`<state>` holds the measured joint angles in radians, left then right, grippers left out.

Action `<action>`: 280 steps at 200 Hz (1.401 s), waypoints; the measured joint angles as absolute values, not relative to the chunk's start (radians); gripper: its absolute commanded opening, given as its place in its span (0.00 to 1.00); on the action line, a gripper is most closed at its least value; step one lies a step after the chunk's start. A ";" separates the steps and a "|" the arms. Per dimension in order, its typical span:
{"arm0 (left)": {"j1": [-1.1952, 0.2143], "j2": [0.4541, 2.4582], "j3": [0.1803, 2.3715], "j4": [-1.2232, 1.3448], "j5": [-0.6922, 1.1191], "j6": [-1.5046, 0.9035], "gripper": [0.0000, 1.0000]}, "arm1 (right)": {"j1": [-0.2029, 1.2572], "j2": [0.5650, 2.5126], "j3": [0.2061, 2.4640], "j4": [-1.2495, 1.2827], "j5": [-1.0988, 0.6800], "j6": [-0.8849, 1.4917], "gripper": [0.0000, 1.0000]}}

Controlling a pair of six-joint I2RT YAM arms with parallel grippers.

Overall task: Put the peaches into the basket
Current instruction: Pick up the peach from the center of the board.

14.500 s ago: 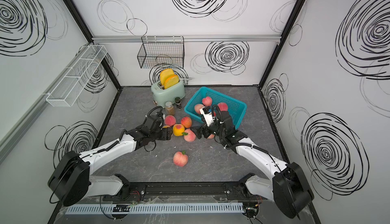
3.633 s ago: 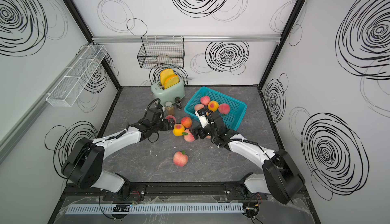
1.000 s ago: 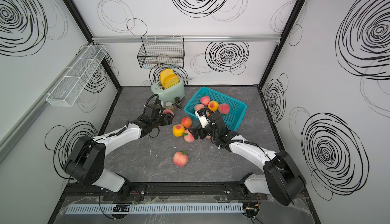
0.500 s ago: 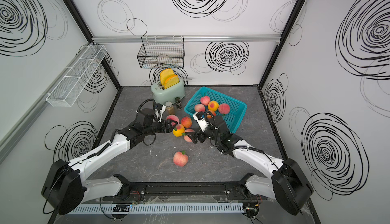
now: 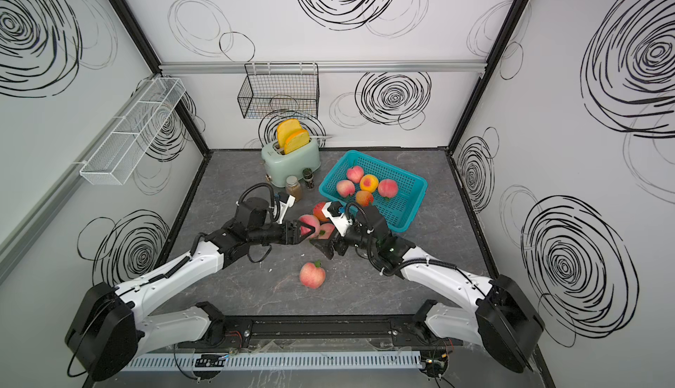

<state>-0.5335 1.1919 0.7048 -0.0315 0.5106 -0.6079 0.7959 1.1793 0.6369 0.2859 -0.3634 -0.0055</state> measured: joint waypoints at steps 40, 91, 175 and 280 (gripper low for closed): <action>-0.553 1.191 0.705 0.000 0.541 -0.627 0.66 | 0.801 1.206 0.637 0.286 -0.359 -0.012 0.99; -0.588 1.192 0.706 0.004 0.561 -0.632 0.66 | 0.804 1.253 0.646 0.290 -0.351 -0.015 1.00; -0.601 1.202 0.707 0.043 0.573 -0.646 0.66 | 0.809 1.290 0.660 0.302 -0.342 -0.023 0.90; -0.610 1.226 0.707 0.096 0.577 -0.683 0.67 | 0.810 1.288 0.658 0.307 -0.337 -0.044 0.69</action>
